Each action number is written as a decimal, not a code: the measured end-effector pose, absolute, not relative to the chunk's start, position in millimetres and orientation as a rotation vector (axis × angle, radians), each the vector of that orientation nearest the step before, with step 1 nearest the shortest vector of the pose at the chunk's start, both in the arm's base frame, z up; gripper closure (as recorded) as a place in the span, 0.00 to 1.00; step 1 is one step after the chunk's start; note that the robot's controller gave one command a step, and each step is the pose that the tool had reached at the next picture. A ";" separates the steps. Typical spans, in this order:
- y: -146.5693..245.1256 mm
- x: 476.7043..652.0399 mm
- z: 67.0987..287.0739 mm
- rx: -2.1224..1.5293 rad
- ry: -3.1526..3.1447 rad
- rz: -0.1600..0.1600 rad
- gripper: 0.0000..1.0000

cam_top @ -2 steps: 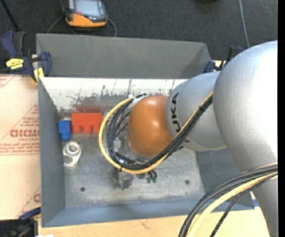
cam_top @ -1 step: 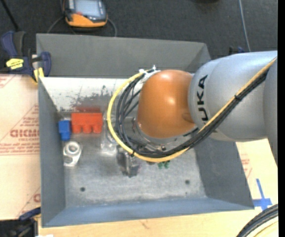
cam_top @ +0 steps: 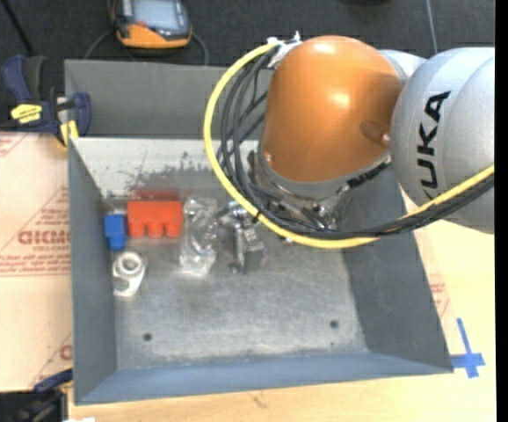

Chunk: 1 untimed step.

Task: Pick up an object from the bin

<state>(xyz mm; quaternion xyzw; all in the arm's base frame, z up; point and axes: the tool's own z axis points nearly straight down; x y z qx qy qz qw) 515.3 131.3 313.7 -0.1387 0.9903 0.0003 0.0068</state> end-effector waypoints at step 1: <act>109.7 538.6 370.3 -1.017 2.962 -0.003 1.00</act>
Offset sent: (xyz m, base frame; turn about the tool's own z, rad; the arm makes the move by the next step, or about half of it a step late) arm 0.0210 -0.0204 0.0538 -0.3859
